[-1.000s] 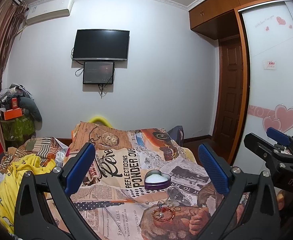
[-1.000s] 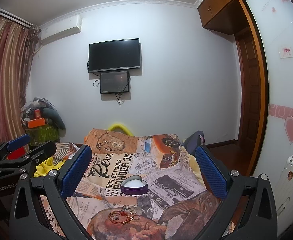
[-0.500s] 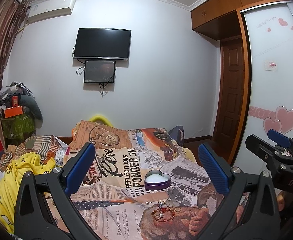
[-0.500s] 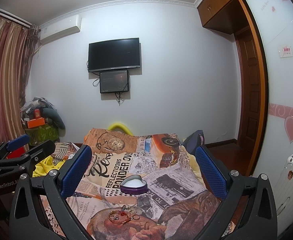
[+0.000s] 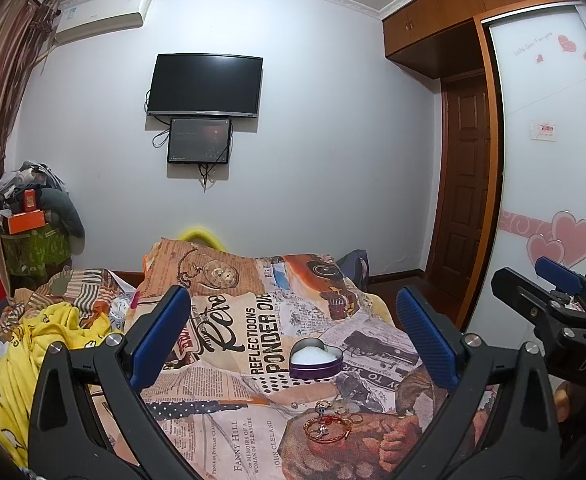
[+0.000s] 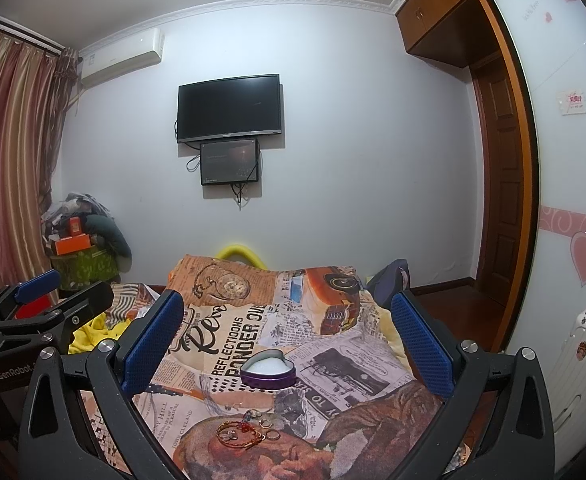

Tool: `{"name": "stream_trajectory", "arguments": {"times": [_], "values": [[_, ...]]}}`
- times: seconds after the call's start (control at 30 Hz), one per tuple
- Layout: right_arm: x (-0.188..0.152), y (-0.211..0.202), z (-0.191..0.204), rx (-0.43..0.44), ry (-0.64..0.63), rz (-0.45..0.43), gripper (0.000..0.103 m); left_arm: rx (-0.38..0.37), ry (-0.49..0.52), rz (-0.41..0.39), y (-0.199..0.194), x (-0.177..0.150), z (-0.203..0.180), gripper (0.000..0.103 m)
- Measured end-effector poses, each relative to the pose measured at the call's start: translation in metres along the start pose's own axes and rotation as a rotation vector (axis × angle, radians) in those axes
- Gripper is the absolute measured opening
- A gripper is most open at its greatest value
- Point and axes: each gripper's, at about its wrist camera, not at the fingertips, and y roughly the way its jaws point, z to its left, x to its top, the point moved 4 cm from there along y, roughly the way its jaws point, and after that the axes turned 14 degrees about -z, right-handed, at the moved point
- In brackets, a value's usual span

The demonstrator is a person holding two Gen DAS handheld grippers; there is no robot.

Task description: Organize jewelry

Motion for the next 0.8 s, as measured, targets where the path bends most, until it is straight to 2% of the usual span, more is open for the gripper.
{"name": "stream_trajectory", "arguments": {"times": [0.53, 0.8], "values": [[-0.013, 0.012, -0.001, 0.006, 0.001, 0.041, 0.103, -0.008, 0.011, 0.038, 0.013, -0.009, 0.000, 0.103], [-0.029, 0.025, -0.011, -0.020, -0.025, 0.107, 0.103, -0.007, 0.022, 0.106, 0.035, -0.029, 0.004, 0.103]]}}
